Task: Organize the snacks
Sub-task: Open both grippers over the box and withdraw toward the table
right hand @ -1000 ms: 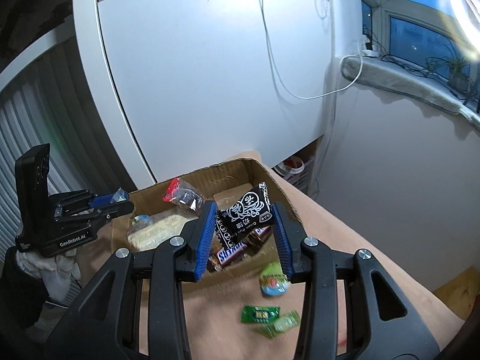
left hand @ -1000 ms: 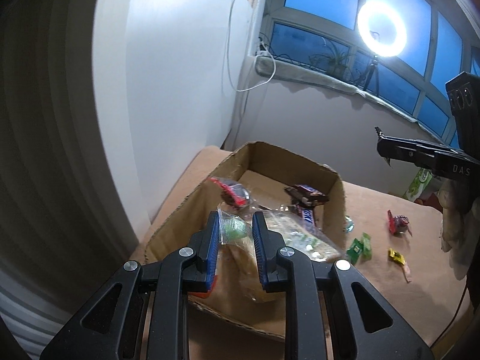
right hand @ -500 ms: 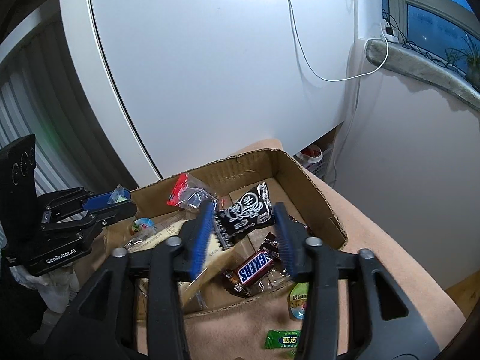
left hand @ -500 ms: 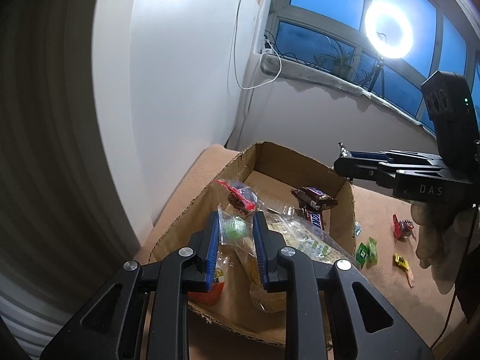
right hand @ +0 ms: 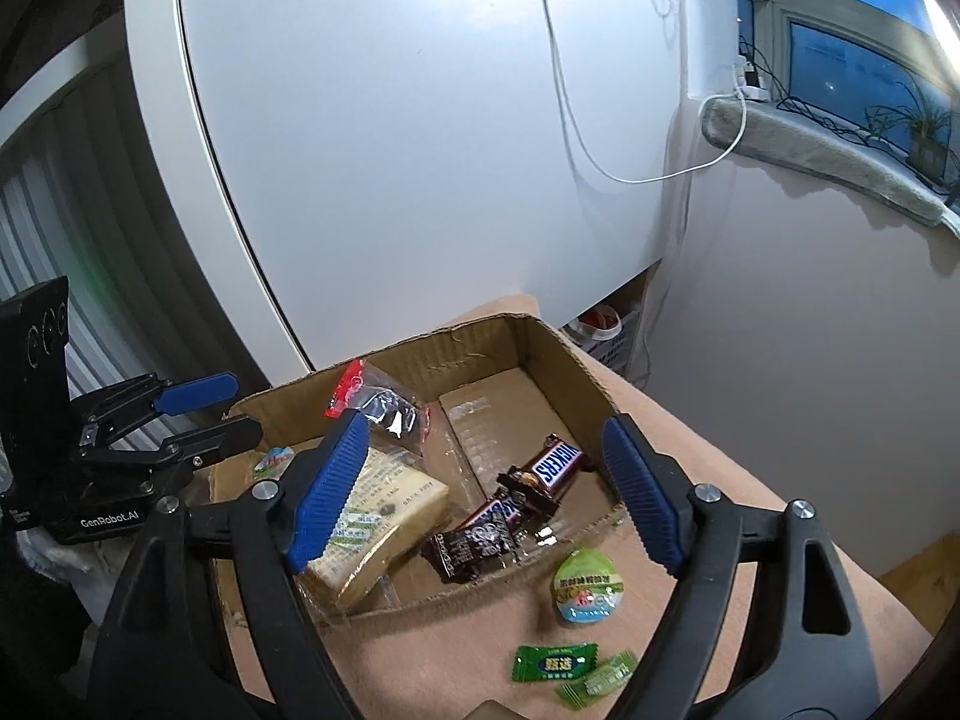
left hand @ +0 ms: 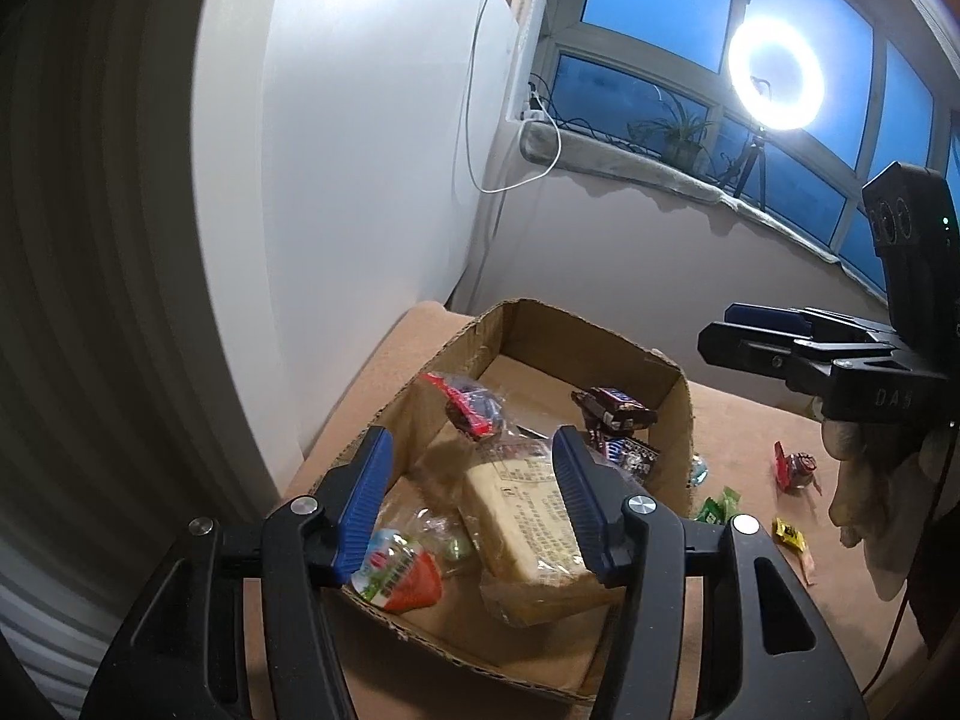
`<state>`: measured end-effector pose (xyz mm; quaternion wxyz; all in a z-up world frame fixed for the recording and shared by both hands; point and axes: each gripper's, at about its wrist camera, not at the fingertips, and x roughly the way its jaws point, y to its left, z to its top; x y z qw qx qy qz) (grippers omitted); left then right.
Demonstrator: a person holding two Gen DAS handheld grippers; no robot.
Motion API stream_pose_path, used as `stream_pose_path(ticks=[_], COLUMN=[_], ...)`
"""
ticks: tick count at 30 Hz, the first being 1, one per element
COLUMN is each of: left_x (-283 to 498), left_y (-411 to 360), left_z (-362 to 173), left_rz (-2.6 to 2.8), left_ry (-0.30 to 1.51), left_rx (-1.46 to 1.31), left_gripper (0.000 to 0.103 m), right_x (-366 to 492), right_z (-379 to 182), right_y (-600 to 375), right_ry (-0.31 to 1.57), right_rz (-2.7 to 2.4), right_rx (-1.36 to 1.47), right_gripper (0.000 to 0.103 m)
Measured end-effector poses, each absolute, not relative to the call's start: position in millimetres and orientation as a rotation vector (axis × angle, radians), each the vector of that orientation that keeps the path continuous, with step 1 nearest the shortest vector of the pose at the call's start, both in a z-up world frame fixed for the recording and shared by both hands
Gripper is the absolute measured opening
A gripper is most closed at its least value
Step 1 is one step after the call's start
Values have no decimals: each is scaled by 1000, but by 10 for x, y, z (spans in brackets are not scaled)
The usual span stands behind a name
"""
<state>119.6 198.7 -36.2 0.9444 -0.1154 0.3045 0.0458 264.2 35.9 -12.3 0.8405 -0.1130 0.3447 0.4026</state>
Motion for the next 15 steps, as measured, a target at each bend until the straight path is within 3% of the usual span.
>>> stream_pose_path(ticks=[15], left_x=[1125], left_y=[1574], left_z=[-190], left_rz=[33], left_ry=[584], left_rx=[-209], left_gripper=[54], right_x=[2575], right_z=[82], right_y=[-519], right_ry=[699], right_rz=[756], right_rx=[-178], right_gripper=[83])
